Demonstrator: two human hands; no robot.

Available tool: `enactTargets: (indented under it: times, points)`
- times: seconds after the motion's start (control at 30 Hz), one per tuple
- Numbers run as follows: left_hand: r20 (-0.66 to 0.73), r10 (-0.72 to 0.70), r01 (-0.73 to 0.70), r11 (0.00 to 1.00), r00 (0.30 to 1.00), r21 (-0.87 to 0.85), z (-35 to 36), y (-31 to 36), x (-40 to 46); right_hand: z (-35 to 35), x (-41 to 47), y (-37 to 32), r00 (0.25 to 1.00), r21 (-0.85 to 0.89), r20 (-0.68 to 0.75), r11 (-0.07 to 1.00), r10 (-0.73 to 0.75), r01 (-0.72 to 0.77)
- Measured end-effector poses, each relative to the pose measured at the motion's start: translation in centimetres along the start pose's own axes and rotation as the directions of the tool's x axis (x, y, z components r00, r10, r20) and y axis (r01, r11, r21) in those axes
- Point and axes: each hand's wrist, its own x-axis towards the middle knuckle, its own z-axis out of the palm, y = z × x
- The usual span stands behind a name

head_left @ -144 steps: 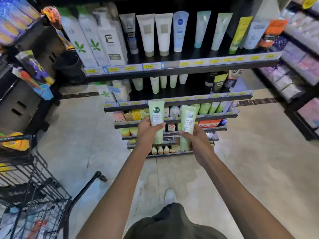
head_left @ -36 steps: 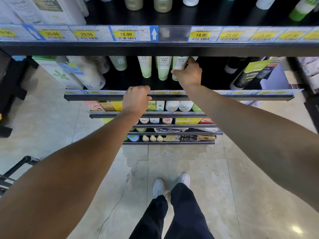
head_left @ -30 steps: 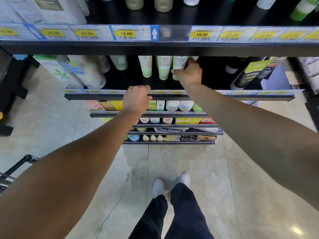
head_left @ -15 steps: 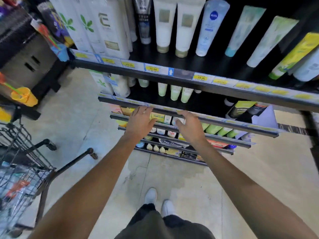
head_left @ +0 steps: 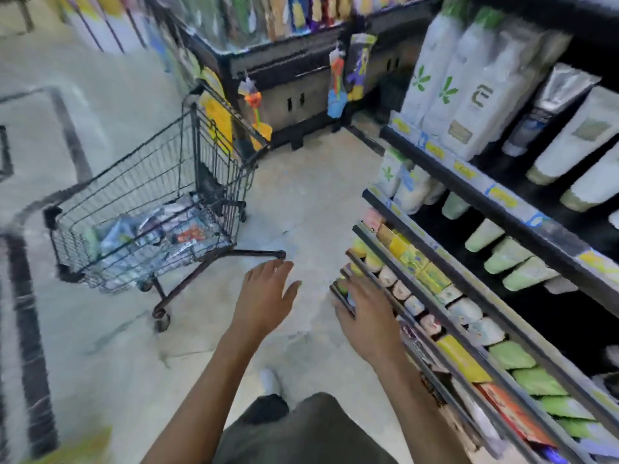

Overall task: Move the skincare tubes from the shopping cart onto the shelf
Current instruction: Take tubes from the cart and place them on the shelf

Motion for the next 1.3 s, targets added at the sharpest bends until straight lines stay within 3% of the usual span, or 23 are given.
enactTargets:
  times: [0.3,0.57,0.8,1.1,1.3]
  points:
    - [-0.138,-0.348,0.347,0.937,0.927,-0.034,-5.0,-14.6,-6.1,6.9,9.1,-13.3,0.934,0.007,0.251,0.965,-0.254,0.261]
    - [-0.186,-0.546,0.540,0.837,0.817,-0.088,-9.0,-26.6,-8.2,13.2,18.8,-27.1,0.869,0.045,0.283,0.910,-0.407,0.411]
    - [-0.164,-0.603,0.593,0.798,0.781,-0.111,-10.1,-33.4,-3.4,17.1,26.3,-32.3,0.840,0.031,0.378,0.912,-0.390,0.409]
    - [-0.076,-0.589,0.581,0.808,0.805,-0.098,-11.4,-42.3,11.3,21.0,37.3,-32.3,0.825,0.037,0.447,0.928,-0.347,0.370]
    - [-0.020,-0.626,0.617,0.774,0.780,-0.142,-10.6,-47.4,17.1,24.7,44.5,-34.5,0.753,0.007,0.569,0.917,-0.332,0.399]
